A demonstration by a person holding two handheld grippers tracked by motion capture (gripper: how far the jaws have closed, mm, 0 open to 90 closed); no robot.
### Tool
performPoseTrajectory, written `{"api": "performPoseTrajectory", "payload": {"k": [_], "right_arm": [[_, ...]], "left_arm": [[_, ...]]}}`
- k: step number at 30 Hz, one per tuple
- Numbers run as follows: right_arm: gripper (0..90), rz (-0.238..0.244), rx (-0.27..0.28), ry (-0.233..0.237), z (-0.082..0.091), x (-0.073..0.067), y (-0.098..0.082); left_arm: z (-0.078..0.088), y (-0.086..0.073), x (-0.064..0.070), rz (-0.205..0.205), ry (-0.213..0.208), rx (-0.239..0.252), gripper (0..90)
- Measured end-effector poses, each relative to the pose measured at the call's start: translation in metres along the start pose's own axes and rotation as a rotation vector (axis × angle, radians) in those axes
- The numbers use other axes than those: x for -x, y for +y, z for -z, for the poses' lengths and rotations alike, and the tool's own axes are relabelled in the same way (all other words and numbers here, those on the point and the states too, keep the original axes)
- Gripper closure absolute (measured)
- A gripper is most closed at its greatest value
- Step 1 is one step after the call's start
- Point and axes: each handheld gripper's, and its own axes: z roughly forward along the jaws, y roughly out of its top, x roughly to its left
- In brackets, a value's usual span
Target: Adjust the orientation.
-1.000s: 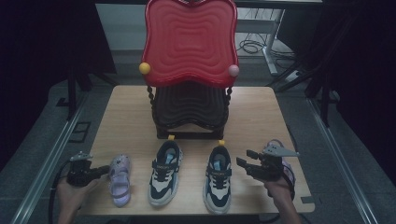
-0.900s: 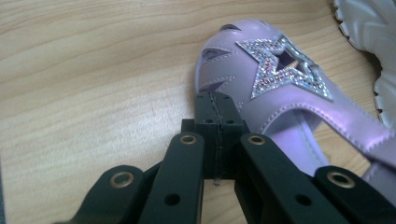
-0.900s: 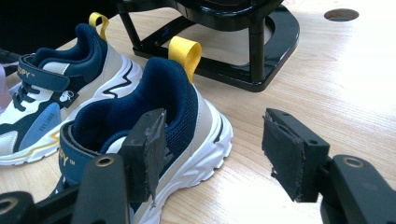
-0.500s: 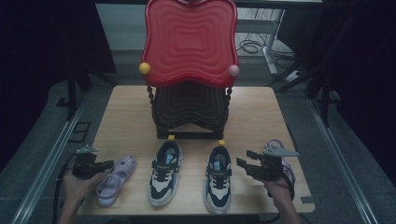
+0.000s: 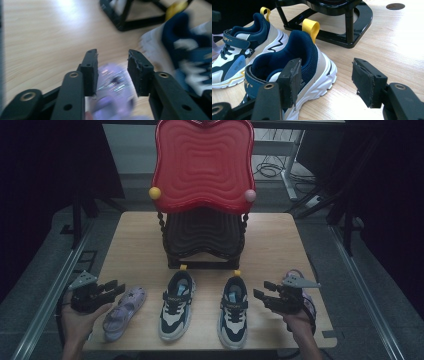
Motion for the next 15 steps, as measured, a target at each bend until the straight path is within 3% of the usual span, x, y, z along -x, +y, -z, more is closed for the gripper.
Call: {"api": "performPoseTrajectory", "payload": {"k": [1,7,15], "right_arm": [[41.2,-0.001,0.0,0.001,0.0,0.0,0.0],[41.1,-0.004,0.013,0.003,0.003,-0.001,0.003],[41.8,0.012,0.024,-0.025,0.006,-0.003,0.015]], "left_arm": [[0.001,0.003,0.004,0.003,-0.024,0.015,57.1],[-0.001,0.021,0.03,-0.01,-0.062,0.029,49.9],[-0.004,0.032,0.04,-0.02,-0.065,0.017,44.4]]}}
